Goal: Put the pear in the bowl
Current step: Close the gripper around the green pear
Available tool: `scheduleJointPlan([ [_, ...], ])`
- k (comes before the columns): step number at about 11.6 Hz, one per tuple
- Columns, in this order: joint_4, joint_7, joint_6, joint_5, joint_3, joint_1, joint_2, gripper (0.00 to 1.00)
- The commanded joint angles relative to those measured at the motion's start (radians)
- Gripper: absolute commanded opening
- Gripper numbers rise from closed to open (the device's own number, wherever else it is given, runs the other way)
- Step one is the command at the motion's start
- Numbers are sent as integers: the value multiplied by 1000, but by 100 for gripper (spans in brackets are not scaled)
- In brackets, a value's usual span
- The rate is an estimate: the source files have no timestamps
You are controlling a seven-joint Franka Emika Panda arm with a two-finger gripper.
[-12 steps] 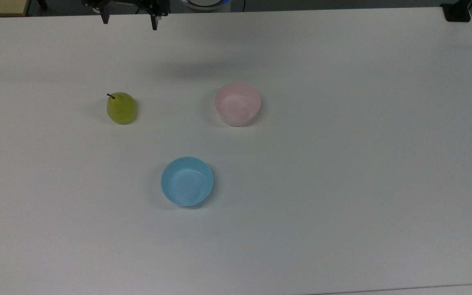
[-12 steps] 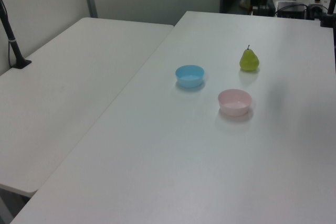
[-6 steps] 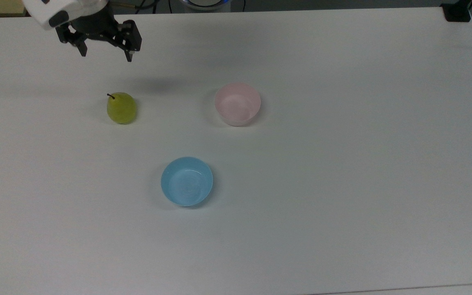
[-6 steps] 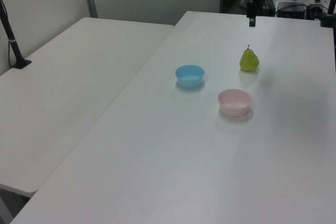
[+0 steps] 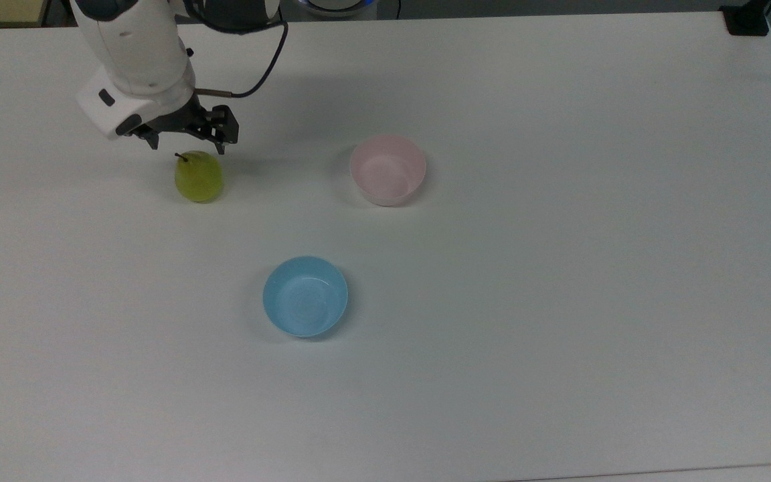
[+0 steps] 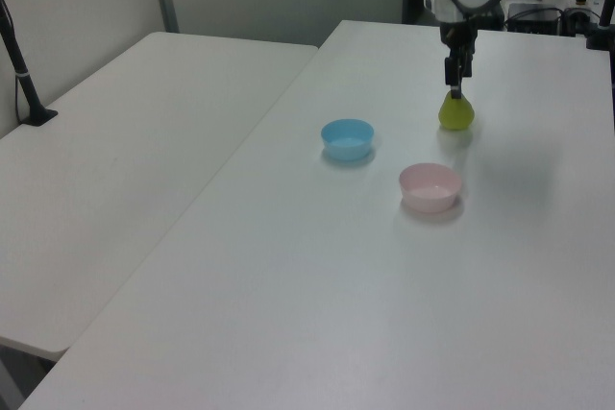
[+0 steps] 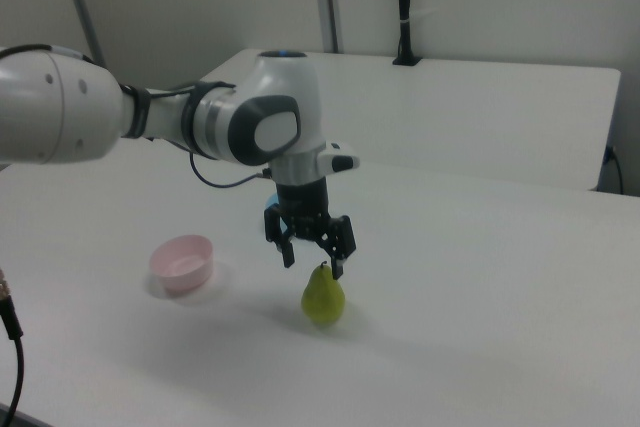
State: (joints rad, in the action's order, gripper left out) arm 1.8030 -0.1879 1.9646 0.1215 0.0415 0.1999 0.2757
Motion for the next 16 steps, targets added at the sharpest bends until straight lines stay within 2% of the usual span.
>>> scheduleJointPlan([
  [1, 15, -22, 59, 36, 6, 0, 43, 100],
  [6, 21, -22, 112, 56, 6, 1, 99, 100],
  [7, 21, -22, 117, 56, 6, 1, 99, 90],
  [10, 21, -31, 117, 56, 6, 3, 97, 37],
  [11, 19, -36, 114, 56, 6, 3, 92, 27],
  [12, 19, -38, 108, 56, 6, 3, 85, 24],
  [16, 9, -39, 39, 55, 5, 4, 5, 24],
])
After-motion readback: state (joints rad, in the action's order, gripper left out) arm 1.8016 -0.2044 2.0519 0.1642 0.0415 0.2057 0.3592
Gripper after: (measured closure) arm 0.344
